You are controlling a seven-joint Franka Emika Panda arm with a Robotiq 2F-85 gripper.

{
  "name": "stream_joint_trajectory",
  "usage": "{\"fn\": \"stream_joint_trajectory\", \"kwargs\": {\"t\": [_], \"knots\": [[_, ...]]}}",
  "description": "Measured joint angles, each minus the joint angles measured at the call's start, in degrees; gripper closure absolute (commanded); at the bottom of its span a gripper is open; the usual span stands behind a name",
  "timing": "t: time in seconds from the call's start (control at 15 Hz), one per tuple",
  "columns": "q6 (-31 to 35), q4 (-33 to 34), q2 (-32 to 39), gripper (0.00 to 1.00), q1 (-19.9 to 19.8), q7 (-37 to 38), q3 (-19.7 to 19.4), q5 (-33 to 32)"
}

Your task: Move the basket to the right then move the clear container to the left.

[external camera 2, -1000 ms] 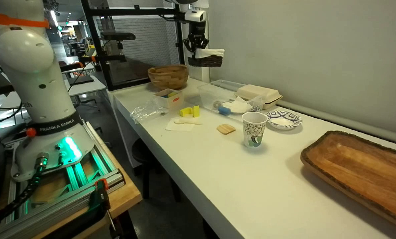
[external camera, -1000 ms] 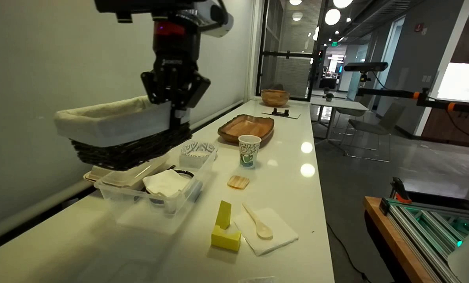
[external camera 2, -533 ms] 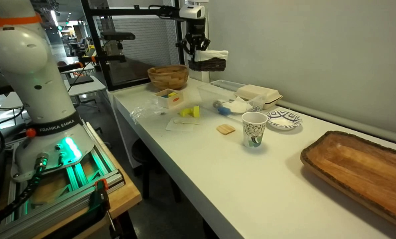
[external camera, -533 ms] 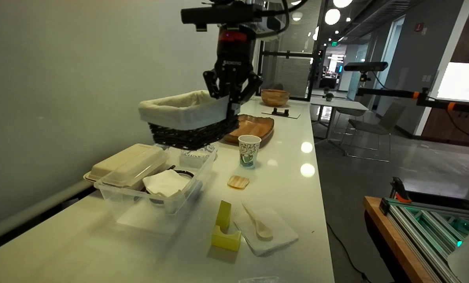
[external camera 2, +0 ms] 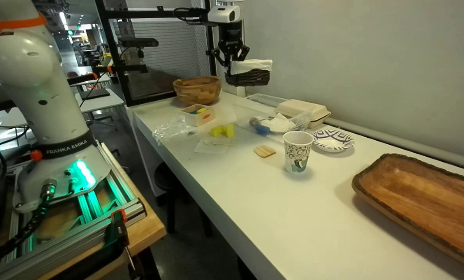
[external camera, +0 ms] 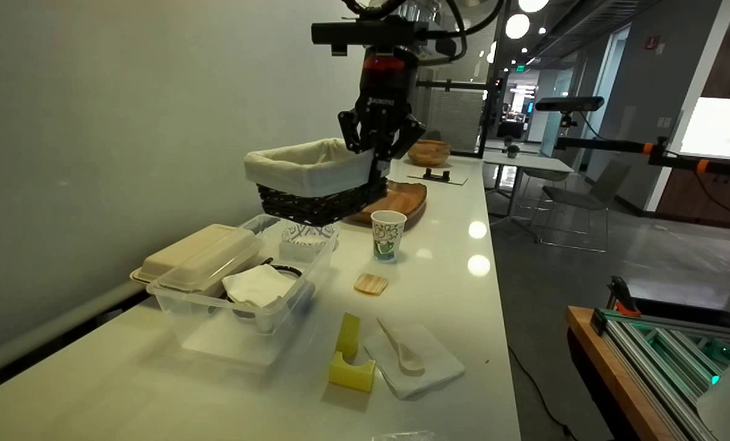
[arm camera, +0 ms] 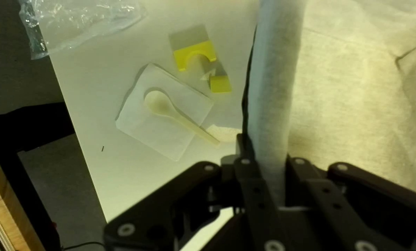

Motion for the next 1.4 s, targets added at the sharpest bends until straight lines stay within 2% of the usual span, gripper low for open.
{"fn": "stream_joint_trajectory", "kwargs": {"t": [0.2, 0.33, 0.53, 0.8, 1.13, 1.4], "knots": [[-1.1, 0.0, 0.0, 0.96, -0.5, -1.5, 0.0, -0.5], [-5.4, -0.2, -0.5, 0.96, -1.9, -4.2, -0.8, -1.7], [-12.4, -1.9, -3.1, 0.96, -5.7, -7.4, -3.5, -5.6], [-15.8, -5.8, -7.3, 0.96, -12.0, -12.2, -7.6, -10.9], [-15.1, -9.1, -8.0, 0.96, -17.9, -18.3, -11.5, -13.7], [-8.8, -10.9, -4.8, 0.96, -20.8, -23.3, -14.2, -15.2]]}}
